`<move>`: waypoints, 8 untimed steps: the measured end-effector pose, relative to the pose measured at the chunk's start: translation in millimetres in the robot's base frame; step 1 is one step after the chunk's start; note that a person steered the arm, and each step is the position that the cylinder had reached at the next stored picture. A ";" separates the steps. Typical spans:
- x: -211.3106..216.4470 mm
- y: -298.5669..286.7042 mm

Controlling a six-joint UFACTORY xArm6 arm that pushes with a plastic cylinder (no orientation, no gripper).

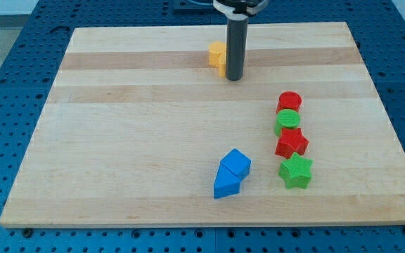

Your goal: Move yellow heart along with yellow hexagon towards top center

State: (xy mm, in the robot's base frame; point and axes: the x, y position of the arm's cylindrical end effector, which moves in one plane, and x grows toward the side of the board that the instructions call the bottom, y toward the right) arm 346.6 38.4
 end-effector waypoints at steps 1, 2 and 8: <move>30.0 8.8; 29.8 22.4; -62.4 36.9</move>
